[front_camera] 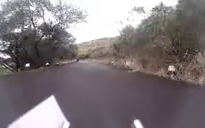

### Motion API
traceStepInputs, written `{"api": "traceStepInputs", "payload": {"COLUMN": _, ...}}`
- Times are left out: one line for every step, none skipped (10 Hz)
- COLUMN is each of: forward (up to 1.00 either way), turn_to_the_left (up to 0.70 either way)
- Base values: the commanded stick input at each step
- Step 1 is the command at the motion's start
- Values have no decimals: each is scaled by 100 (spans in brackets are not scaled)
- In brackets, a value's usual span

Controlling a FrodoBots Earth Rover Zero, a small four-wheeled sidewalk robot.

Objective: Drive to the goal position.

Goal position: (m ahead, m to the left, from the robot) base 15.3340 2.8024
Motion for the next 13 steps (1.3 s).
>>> {"api": "traceStepInputs", "payload": {"forward": 100, "turn_to_the_left": 0}}
{"api": "traceStepInputs", "payload": {"forward": 100, "turn_to_the_left": 0}}
{"api": "traceStepInputs", "payload": {"forward": 100, "turn_to_the_left": 0}}
{"api": "traceStepInputs", "payload": {"forward": 100, "turn_to_the_left": 0}}
{"api": "traceStepInputs", "payload": {"forward": 100, "turn_to_the_left": 0}}
{"api": "traceStepInputs", "payload": {"forward": 100, "turn_to_the_left": 0}}
{"api": "traceStepInputs", "payload": {"forward": 100, "turn_to_the_left": 0}}
{"api": "traceStepInputs", "payload": {"forward": 100, "turn_to_the_left": 0}}
{"api": "traceStepInputs", "payload": {"forward": 100, "turn_to_the_left": 0}}
{"api": "traceStepInputs", "payload": {"forward": 100, "turn_to_the_left": 0}}
{"api": "traceStepInputs", "payload": {"forward": 100, "turn_to_the_left": 0}}
{"api": "traceStepInputs", "payload": {"forward": 100, "turn_to_the_left": 0}}
{"api": "traceStepInputs", "payload": {"forward": 100, "turn_to_the_left": 0}}
